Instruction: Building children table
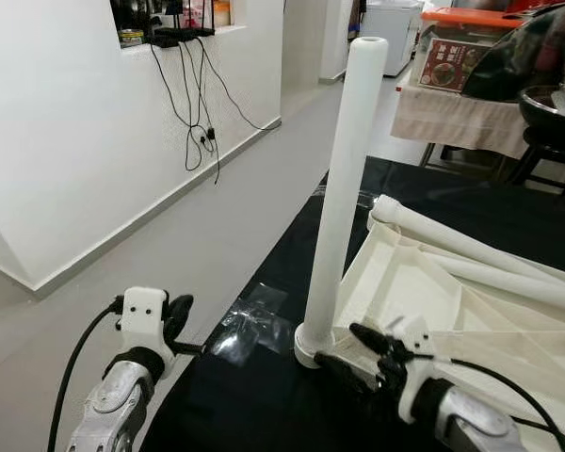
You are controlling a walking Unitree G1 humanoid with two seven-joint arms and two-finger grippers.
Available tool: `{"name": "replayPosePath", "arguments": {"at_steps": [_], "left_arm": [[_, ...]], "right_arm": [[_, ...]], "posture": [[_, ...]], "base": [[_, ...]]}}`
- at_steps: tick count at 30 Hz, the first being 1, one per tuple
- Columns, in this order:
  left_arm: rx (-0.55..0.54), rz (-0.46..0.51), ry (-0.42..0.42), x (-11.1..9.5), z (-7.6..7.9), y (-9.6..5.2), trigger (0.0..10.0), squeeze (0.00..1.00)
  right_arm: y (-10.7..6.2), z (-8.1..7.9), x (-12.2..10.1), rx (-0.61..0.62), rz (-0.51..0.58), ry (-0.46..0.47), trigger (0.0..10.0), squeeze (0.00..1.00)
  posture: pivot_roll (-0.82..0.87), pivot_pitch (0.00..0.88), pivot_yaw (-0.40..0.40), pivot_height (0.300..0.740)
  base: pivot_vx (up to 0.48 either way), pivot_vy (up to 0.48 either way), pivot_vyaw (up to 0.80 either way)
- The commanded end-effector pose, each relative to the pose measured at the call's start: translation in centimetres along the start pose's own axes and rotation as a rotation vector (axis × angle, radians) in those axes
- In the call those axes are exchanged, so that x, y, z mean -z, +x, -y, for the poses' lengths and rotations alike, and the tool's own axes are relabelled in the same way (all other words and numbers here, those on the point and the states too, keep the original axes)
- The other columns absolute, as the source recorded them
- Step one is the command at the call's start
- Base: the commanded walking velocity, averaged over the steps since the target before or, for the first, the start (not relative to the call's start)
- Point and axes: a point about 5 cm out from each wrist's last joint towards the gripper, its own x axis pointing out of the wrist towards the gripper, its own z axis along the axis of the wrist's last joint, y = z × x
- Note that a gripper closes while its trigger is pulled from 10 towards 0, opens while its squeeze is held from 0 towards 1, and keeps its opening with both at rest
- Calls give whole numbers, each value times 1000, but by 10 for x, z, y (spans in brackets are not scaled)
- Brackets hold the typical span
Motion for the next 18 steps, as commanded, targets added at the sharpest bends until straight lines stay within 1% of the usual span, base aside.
{"name": "replayPosePath", "arguments": {"at_steps": [1, 3, 4, 5, 6, 9, 11, 12, 13, 14, 16, 17, 18], "left_arm": [[3, -68, 15, 14, 1, -3, 10000, 0], [9, -72, 11, 16, 2, -4, 10000, 0], [9, -72, 11, 16, 2, -4, 10000, 0], [14, -74, 15, 16, 3, -3, 10000, 0], [31, -77, 22, 17, 5, -2, 10000, 0], [39, -78, 25, 17, 6, -1, 10000, 0], [36, -80, 30, 17, 7, -1, 10000, 0], [36, -80, 30, 17, 7, -1, 10000, 0], [35, -80, 38, 16, 7, 0, 10000, 0], [35, -80, 38, 16, 7, 0, 10000, 0], [46, -86, 30, 17, 9, 1, 10000, 0], [46, -86, 30, 17, 9, 1, 10000, 0], [46, -85, 32, 17, 9, 1, 10000, 0]], "right_arm": [[-6, -4, -3, -29, -37, -27, 10000, 0], [-14, -3, -3, -35, -62, -49, 10000, 0], [-14, -3, -3, -35, -62, -49, 10000, 0], [-19, -3, -4, -51, -75, -58, 10000, 0], [-28, -2, -5, -72, -92, -64, 10000, 0], [-30, -2, -6, -77, -98, -64, 10000, 0], [-38, 1, -8, -89, -106, -69, 10000, 0], [-38, 1, -8, -89, -106, -69, 10000, 0], [-43, 3, -11, -104, -113, -74, 10000, 0], [-43, 3, -11, -104, -113, -74, 10000, 0], [-50, 0, -16, -156, -111, -72, 10000, 0], [-50, 0, -16, -156, -111, -72, 10000, 0], [-52, -3, -18, -191, -108, -73, 10000, 0]], "posture": [[-85, 0, -8, 740], [-91, 0, -9, 740], [-91, 0, -9, 740], [-94, 0, -8, 740], [-96, 0, -10, 740], [-96, 0, -10, 740], [-96, 0, -10, 740], [-96, 0, -10, 740], [-100, 0, -8, 740], [-100, 0, -8, 740], [-104, 0, -6, 740], [-104, 0, -6, 740], [-104, 0, -7, 740]], "base": [[0, 0, 0], [0, 0, 0], [0, 0, 0], [0, 0, 0], [0, 442, 0], [0, 442, 0], [0, 480, 0], [0, 480, 0], [0, 480, 0], [0, 480, 0], [0, 476, 0], [0, 476, 0], [0, 476, 0]]}}
